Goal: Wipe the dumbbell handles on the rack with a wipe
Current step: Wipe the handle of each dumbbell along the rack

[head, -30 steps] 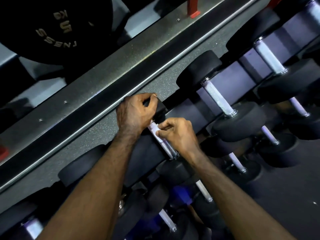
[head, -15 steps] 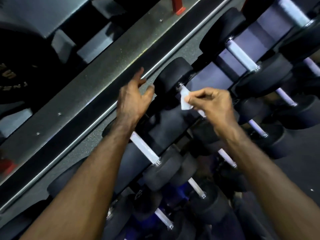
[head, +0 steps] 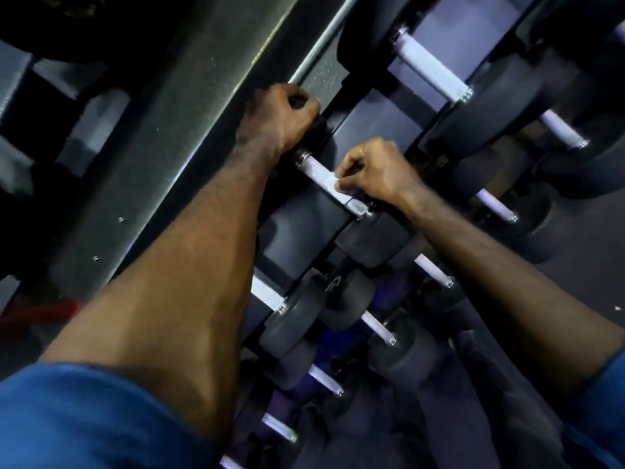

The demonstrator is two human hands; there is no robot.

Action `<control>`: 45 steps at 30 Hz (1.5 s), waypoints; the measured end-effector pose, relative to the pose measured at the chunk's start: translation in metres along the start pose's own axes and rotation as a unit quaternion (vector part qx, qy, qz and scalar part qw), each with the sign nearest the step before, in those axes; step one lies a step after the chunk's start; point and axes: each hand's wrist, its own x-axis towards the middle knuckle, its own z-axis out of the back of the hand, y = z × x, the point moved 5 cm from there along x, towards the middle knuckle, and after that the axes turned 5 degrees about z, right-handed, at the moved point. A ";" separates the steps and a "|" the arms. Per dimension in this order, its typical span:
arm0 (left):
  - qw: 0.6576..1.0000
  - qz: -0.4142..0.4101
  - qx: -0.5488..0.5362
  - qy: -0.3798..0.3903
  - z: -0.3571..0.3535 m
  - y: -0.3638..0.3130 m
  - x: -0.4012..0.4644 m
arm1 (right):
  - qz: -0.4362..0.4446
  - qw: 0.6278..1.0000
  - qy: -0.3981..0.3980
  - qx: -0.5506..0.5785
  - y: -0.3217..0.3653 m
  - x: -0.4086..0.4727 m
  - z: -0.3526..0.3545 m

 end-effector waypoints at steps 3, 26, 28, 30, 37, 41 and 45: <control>1.000 0.002 -0.010 -0.029 0.004 -0.002 -0.006 | 0.029 0.999 0.009 0.043 0.022 0.013 -0.005; 0.997 0.016 -0.021 -0.078 0.006 -0.004 -0.005 | -0.011 0.993 0.098 0.062 0.018 0.030 -0.003; 0.997 0.014 -0.013 -0.078 0.006 -0.001 -0.003 | -0.009 0.992 0.127 0.026 0.026 0.036 -0.013; 0.997 0.013 -0.017 -0.077 0.006 0.000 -0.004 | -0.023 0.983 0.178 -0.022 0.012 0.032 -0.022; 0.996 0.019 -0.033 -0.085 0.007 0.001 -0.003 | -0.108 0.962 0.212 0.136 0.001 0.048 -0.033; 0.996 0.031 -0.036 -0.082 0.006 0.003 -0.003 | -0.102 0.953 0.263 0.108 -0.011 0.044 -0.037; 0.995 0.040 -0.043 -0.083 0.004 0.006 -0.003 | -0.133 0.920 0.352 0.106 -0.021 0.033 -0.032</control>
